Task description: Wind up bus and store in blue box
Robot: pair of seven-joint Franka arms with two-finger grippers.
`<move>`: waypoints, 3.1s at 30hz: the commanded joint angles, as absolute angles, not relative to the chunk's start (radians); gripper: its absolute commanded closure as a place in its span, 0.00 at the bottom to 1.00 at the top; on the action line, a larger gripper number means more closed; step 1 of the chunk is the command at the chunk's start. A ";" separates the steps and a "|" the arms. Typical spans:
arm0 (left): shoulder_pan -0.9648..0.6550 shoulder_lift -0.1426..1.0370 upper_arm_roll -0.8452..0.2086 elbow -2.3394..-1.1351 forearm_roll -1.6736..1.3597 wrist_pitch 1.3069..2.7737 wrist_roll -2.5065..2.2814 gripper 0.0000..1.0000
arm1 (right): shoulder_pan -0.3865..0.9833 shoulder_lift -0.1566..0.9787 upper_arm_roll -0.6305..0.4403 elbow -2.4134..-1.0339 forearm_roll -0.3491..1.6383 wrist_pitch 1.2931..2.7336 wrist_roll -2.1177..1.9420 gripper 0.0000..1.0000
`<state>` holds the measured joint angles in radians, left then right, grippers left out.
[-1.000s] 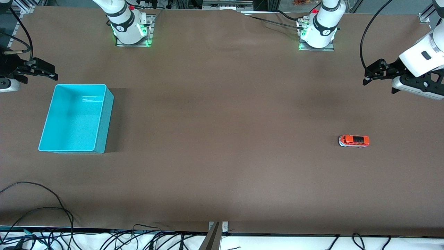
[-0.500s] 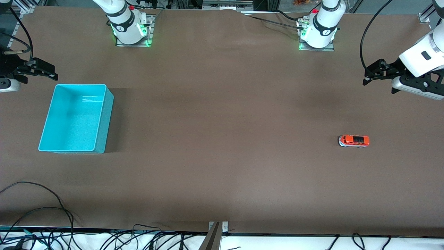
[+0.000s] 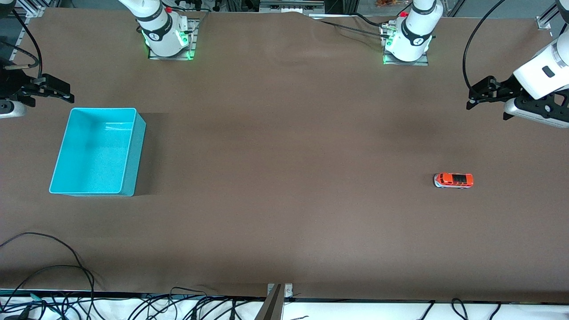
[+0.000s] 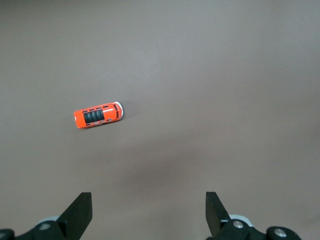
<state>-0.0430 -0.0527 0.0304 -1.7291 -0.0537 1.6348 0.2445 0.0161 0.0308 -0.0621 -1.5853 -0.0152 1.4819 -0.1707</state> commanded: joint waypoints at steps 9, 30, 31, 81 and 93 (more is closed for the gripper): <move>0.034 0.012 0.021 -1.658 -0.032 1.628 0.474 0.00 | 0.017 0.038 -0.061 -1.562 -0.018 1.476 -0.161 0.00; 0.156 0.225 0.018 -1.634 0.104 1.845 1.130 0.00 | 0.017 0.038 -0.061 -1.563 -0.018 1.474 -0.161 0.00; 0.166 0.242 0.018 -1.634 0.092 1.862 1.162 0.00 | 0.017 0.038 -0.061 -1.563 -0.018 1.474 -0.161 0.00; 0.206 0.551 -0.043 -1.879 0.012 2.326 1.720 0.32 | 0.017 0.038 -0.061 -1.562 -0.020 1.474 -0.161 0.00; 0.201 0.563 -0.043 -1.873 0.014 2.327 1.720 0.77 | 0.017 0.038 -0.061 -1.562 -0.023 1.474 -0.163 0.00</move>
